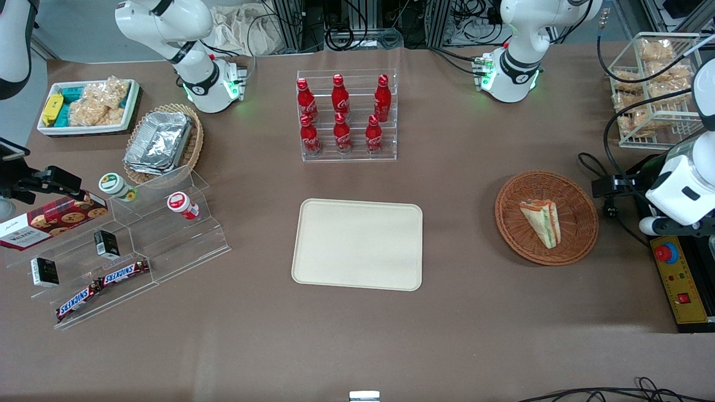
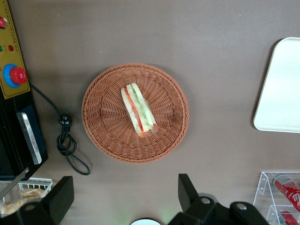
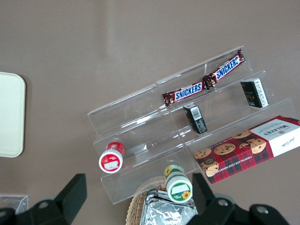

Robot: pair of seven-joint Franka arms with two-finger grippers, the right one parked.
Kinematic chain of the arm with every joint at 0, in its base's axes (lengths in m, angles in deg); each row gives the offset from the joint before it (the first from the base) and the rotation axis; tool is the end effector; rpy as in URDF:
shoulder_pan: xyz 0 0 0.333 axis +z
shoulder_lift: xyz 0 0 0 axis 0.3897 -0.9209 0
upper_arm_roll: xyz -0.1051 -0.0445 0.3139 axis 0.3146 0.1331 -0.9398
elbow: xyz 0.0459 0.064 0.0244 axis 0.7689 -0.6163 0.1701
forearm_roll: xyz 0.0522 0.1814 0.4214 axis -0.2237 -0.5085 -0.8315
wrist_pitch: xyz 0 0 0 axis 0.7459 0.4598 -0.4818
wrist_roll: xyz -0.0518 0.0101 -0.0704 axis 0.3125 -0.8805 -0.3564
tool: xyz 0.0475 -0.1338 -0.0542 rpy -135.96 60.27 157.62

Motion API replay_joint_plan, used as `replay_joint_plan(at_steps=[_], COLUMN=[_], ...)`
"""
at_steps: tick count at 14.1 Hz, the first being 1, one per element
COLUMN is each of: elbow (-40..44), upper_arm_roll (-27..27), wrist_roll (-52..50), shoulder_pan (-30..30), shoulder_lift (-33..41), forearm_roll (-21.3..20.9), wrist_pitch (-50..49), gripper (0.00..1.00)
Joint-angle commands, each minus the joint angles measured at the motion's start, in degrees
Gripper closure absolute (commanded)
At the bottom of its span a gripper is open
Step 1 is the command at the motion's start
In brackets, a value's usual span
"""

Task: Place sandwich from basket to tray
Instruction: 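Move the left gripper over the sandwich in the wicker basket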

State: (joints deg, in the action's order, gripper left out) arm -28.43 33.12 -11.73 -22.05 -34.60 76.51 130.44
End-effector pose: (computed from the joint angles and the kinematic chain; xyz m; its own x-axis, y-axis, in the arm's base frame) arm 0.6815 -0.0200 0.5290 0.9845 0.0025 -0.1756 -0.0007 -0.9998 -0.0185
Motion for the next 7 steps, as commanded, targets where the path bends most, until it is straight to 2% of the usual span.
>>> replay_joint_plan(at_steps=[1,4,7], elbow=[-6.93,-23.62,-25.33], upper_arm_roll=[0.34,0.25,0.25], wrist_roll=[0.49,0.4,-0.21], shoulder_pan=[1.4,2.89,3.42], shoulder_lift=[3.88,11.19,8.84], forearm_roll=[-0.37,-0.37,-0.37], wrist_pitch=[4.41,17.6,18.77], gripper=[0.01,0.01,0.01])
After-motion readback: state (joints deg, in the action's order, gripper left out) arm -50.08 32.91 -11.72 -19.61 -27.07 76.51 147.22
